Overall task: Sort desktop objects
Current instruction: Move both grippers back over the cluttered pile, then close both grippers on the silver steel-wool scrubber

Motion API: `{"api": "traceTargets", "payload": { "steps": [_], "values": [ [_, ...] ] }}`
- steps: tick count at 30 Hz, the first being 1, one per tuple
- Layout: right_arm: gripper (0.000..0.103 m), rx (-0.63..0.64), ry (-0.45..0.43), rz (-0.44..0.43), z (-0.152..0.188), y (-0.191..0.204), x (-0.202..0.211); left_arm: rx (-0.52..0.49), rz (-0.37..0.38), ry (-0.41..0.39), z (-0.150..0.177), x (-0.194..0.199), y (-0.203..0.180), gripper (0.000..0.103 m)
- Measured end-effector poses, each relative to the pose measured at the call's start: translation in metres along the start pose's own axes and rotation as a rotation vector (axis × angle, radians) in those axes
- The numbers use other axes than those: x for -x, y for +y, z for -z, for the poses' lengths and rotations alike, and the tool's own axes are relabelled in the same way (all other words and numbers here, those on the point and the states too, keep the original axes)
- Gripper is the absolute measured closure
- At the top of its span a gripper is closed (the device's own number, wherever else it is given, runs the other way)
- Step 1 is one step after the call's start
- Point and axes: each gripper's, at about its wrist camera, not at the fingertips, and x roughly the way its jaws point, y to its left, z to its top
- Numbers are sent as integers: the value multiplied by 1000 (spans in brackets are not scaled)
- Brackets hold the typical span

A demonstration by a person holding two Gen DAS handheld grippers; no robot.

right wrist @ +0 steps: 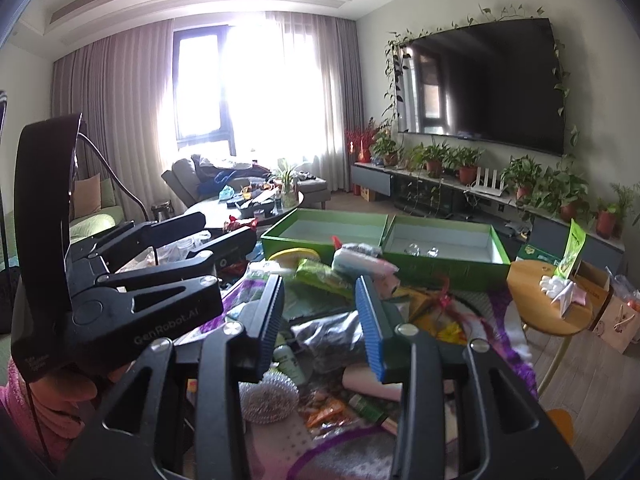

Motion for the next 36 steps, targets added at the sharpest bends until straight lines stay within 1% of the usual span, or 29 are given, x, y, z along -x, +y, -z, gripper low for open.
{"api": "traceTargets", "payload": {
  "steps": [6, 13, 18, 20, 21, 23, 25, 27, 31, 33, 36],
  "values": [
    [66, -9, 44, -28, 15, 6, -9, 25, -10, 51, 25, -1, 10, 45],
    [66, -2, 108, -74, 36, 17, -24, 38, -34, 82, 53, 6, 19, 45],
    [66, 2, 141, -97, 52, 21, -32, 38, -29, 119, 71, 4, 21, 45],
    [66, -4, 157, -98, 58, 20, -35, 35, -16, 133, 80, 3, 20, 45],
    [66, -9, 168, -102, 61, 19, -38, 32, -10, 140, 85, 3, 18, 50],
    [66, -17, 187, -105, 68, 16, -42, 27, 7, 159, 91, 1, 14, 58],
    [66, -24, 205, -106, 73, 14, -46, 21, 30, 186, 97, -4, 10, 59],
    [66, -27, 215, -107, 77, 12, -49, 18, 36, 200, 101, -7, 7, 67],
    [66, -33, 231, -119, 83, 9, -56, -2, 55, 217, 109, -9, -1, 72],
    [66, -39, 244, -131, 87, 6, -61, -11, 65, 225, 112, -10, -2, 77],
    [66, -44, 268, -150, 93, 3, -72, -8, 74, 249, 116, -13, -3, 78]
  ]
}}
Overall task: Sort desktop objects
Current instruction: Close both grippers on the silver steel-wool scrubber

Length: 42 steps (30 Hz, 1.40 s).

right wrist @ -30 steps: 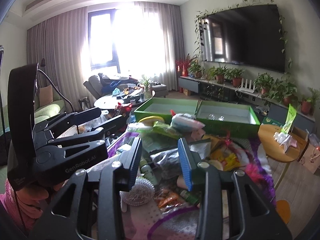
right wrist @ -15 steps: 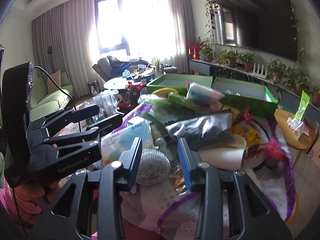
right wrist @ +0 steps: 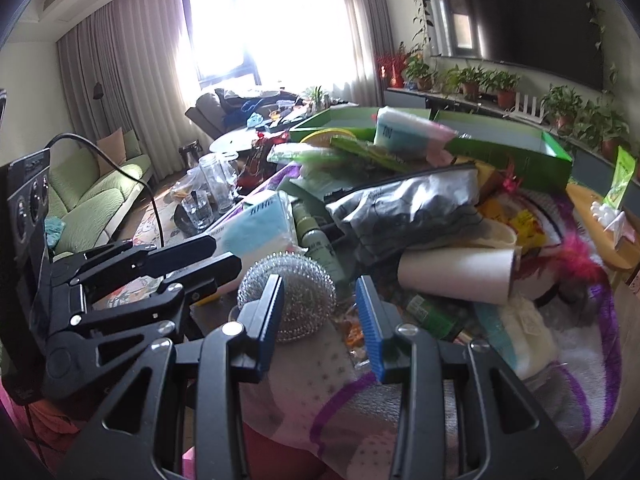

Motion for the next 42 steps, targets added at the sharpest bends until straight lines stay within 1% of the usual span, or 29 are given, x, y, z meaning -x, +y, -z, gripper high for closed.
{"api": "traceTargets", "payload": {
  "steps": [6, 16, 18, 24, 25, 28, 29, 34, 42],
  "values": [
    [66, -3, 35, -41, 3, -4, -17, 2, 4, 32, 4, -8, -2, 78],
    [66, 20, 67, -98, 5, -10, -35, -11, 6, 58, 9, -12, -9, 79],
    [66, 31, 71, -112, 5, -10, -39, -15, 5, 68, 10, -14, -10, 88],
    [66, 65, 90, -144, 5, -13, -49, -15, -10, 78, 10, -16, -10, 91],
    [65, 67, 94, -151, 5, -13, -51, -17, -12, 81, 10, -17, -11, 91],
    [55, 65, 104, -176, 5, -15, -55, -26, -23, 86, 9, -18, -12, 91],
    [53, 69, 107, -184, 5, -15, -57, -29, -27, 89, 9, -18, -12, 91],
    [53, 66, 122, -219, 4, -14, -63, -34, -48, 108, 11, -20, -10, 91],
    [53, 63, 142, -237, 8, -9, -65, -30, -46, 118, 14, -22, -8, 91]
  ]
}}
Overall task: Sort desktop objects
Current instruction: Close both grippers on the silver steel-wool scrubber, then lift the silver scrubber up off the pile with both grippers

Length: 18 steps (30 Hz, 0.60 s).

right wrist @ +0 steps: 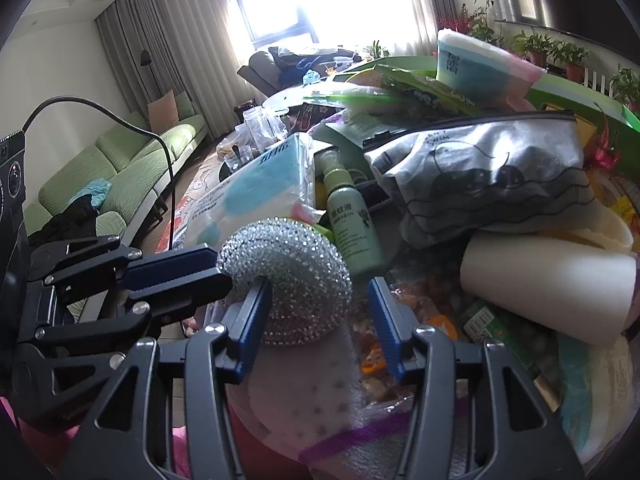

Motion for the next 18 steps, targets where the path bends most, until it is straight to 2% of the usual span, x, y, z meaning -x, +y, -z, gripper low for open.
{"api": "traceTargets", "payload": {
  "steps": [3, 13, 16, 18],
  "values": [
    [57, -3, 9, -13, 1, 0, -2, 1, 1, 0, 1, 0, 0, 91],
    [57, -3, 14, -22, 1, -2, -2, 7, 6, 10, 3, 2, 3, 90],
    [57, -3, 13, -27, 0, -2, -2, 4, -14, 10, 3, 1, 4, 81],
    [57, -5, 13, -29, 1, -4, -1, 6, -30, 10, 3, 0, 5, 69]
  ]
}}
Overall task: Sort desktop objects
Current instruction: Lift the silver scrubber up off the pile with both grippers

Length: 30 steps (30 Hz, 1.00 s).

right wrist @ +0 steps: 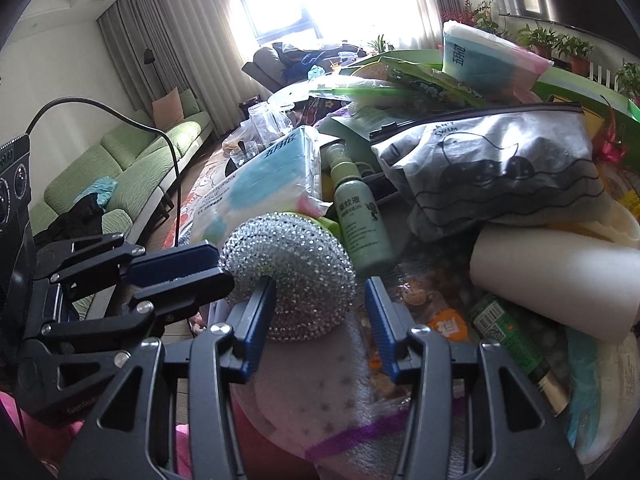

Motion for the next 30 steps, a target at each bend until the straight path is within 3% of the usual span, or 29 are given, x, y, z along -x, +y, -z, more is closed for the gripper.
{"api": "traceTargets", "payload": {
  "steps": [6, 10, 13, 16, 30],
  "values": [
    [57, -11, 6, -13, 0, -3, -1, 19, 34, 1, 0, -7, 4, 66],
    [68, -32, 15, -61, 3, -5, -4, 53, 111, 41, 1, -16, 6, 73],
    [77, -36, -2, -59, 3, -3, 1, 16, 91, 11, -1, -11, 0, 76],
    [79, -41, -37, -50, 2, -3, 15, -9, 102, -34, -9, 2, -4, 76],
    [79, -60, -197, 110, 1, -17, 93, -175, 219, -171, -52, 23, -47, 76]
  ]
}}
